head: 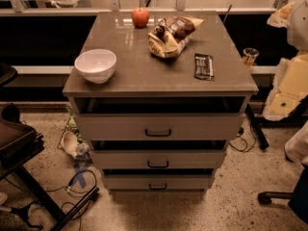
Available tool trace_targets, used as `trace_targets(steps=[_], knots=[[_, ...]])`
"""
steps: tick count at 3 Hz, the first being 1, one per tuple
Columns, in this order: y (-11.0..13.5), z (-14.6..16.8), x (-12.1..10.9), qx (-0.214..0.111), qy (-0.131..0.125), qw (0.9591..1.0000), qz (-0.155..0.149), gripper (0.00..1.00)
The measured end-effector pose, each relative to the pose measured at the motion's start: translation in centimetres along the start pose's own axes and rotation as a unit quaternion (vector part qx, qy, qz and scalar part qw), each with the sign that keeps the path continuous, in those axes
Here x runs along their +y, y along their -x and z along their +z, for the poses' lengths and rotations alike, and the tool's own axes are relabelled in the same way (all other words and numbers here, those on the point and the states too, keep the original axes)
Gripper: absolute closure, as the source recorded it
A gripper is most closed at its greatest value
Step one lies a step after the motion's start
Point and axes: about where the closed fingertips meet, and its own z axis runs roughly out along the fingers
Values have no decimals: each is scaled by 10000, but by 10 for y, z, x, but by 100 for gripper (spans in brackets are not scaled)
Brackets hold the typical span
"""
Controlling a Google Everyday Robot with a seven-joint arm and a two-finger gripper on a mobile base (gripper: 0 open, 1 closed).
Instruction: Open top drawer
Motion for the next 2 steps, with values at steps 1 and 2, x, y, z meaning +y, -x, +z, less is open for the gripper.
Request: trace_targets(steps=[1, 2], knots=[[0, 0, 0, 0, 0, 10000, 0, 0], [-6, 20, 7, -37, 10, 10000, 81, 0]])
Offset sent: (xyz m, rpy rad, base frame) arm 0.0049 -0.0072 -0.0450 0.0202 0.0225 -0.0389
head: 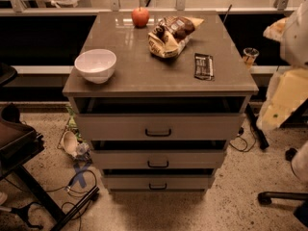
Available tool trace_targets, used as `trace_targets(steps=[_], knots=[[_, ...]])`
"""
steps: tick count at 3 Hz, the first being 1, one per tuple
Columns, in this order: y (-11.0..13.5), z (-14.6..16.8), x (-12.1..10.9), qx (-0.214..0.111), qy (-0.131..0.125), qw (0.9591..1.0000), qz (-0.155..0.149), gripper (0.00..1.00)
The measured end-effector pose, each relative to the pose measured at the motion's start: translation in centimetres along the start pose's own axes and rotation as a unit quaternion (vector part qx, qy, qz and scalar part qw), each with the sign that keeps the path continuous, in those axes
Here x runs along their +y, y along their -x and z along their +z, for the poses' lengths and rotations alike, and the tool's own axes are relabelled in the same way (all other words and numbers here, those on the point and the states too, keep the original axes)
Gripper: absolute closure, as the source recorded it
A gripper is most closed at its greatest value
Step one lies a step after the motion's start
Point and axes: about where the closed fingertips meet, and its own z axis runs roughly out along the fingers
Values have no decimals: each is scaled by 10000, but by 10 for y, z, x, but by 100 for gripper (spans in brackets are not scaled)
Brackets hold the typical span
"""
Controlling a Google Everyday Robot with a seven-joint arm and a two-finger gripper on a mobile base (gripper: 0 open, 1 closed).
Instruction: Open top drawer
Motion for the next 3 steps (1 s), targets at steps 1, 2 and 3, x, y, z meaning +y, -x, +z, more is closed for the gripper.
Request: trace_targets(steps=[1, 2, 3], knots=[[-20, 40, 24, -284, 62, 9994, 181, 0], [-47, 95, 56, -761, 215, 9960, 406, 0], [-61, 150, 79, -1414, 183, 9881, 576, 0]])
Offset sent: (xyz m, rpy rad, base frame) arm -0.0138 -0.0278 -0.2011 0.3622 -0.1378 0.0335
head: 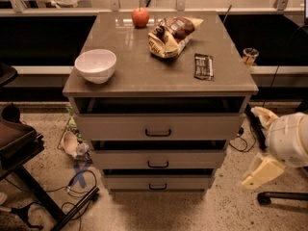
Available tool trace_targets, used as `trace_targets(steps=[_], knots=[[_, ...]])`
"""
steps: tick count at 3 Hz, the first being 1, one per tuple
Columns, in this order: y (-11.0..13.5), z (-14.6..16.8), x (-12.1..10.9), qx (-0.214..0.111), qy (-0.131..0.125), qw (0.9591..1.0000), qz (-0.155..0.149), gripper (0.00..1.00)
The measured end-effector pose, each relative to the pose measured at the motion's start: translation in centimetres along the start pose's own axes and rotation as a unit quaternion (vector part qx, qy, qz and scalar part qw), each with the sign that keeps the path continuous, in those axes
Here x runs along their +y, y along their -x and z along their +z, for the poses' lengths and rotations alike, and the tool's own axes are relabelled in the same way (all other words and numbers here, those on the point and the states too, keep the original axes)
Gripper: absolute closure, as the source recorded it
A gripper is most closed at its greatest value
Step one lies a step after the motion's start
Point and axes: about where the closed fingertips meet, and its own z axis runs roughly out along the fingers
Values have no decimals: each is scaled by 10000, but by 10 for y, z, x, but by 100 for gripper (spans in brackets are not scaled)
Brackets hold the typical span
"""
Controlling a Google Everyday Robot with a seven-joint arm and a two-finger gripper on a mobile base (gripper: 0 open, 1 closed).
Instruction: Open top drawer
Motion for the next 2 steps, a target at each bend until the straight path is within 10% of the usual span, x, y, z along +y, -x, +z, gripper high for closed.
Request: trace_targets(steps=[1, 2], knots=[[-7, 48, 0, -614, -200, 9973, -342, 0], [-5, 44, 1, -565, -199, 9970, -493, 0]])
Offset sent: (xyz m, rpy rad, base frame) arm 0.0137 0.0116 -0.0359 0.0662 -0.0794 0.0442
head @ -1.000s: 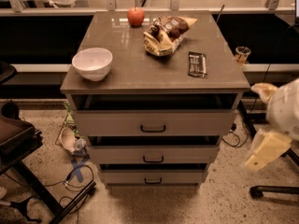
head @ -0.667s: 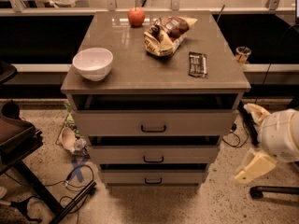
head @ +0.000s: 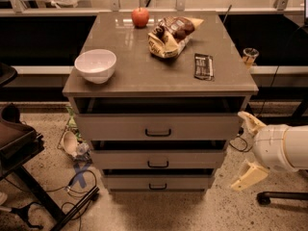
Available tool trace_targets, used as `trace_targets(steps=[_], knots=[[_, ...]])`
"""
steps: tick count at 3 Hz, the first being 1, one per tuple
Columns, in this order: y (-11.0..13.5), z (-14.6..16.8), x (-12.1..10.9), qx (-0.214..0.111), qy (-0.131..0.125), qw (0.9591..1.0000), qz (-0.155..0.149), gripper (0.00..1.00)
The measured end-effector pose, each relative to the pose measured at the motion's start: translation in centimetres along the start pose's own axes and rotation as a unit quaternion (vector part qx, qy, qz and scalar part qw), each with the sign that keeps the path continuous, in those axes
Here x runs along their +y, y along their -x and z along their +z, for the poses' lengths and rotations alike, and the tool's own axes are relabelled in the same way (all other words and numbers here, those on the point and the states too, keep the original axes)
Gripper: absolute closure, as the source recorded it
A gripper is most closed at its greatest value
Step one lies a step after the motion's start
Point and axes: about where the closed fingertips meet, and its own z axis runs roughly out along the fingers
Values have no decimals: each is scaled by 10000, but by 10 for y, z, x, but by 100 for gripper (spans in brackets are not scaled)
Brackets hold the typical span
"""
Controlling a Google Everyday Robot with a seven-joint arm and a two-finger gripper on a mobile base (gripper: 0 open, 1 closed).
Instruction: Open top drawer
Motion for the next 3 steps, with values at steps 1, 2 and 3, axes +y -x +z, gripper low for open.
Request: trace_targets(steps=[1, 2, 3], knots=[[5, 14, 2, 73, 58, 9999, -79, 0], [15, 58, 2, 215, 131, 9988, -420, 0], [21, 107, -14, 309, 148, 9966, -745, 0]])
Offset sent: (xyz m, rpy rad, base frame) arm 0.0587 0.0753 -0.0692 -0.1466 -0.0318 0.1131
